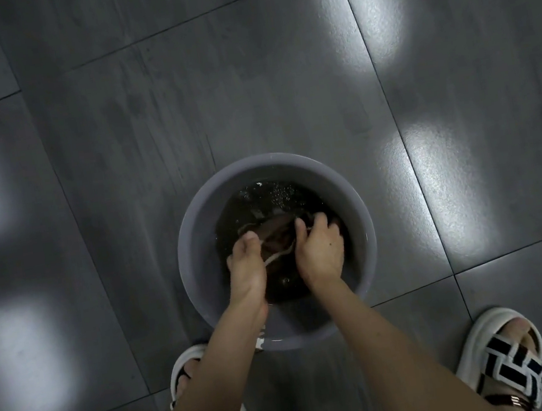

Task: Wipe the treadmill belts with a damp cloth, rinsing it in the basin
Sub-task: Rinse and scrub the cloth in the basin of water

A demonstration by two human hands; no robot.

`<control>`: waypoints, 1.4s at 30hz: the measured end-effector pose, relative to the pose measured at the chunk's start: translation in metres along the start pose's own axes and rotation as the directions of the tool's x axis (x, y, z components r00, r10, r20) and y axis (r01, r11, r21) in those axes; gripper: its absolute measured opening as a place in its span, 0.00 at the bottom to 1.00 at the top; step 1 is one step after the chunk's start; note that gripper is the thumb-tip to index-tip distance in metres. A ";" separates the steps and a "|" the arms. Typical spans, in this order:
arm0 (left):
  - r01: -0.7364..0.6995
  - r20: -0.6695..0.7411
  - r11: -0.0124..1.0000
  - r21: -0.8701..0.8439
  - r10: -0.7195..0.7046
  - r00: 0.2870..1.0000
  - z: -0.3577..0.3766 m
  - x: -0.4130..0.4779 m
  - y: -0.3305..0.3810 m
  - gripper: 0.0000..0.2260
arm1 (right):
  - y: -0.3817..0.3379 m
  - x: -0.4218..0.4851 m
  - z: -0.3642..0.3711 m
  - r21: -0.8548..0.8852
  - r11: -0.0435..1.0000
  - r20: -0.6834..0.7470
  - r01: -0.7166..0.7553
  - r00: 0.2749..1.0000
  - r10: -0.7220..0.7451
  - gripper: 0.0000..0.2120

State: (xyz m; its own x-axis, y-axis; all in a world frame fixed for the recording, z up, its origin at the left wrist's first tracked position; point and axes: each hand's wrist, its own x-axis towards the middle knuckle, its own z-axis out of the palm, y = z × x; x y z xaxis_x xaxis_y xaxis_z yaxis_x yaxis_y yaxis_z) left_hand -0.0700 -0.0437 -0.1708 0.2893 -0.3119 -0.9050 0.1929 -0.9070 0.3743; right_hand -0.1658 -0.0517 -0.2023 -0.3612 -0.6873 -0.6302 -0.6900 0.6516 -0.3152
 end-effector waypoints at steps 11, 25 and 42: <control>0.207 0.039 0.976 0.064 -0.210 0.977 -0.012 0.006 0.020 0.26 | 0.004 -0.014 0.004 0.061 0.991 0.321 0.117 0.938 -0.131 0.18; 0.085 0.016 0.982 -0.168 -0.084 0.996 -0.004 -0.019 0.039 0.20 | -0.030 -0.068 -0.030 0.400 0.912 0.259 0.096 0.942 -0.213 0.10; -0.104 0.098 0.973 -0.206 0.126 0.987 0.000 -0.064 0.033 0.12 | -0.030 -0.071 -0.034 0.769 0.213 0.603 -0.603 0.795 0.072 0.15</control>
State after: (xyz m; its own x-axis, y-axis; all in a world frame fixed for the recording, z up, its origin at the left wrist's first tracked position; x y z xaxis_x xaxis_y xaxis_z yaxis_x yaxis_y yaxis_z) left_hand -0.0825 -0.0537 -0.1003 0.2176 -0.4501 -0.8661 0.3505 -0.7921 0.4997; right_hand -0.1413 -0.0334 -0.1242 0.0415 -0.3058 -0.9512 0.5527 0.8001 -0.2331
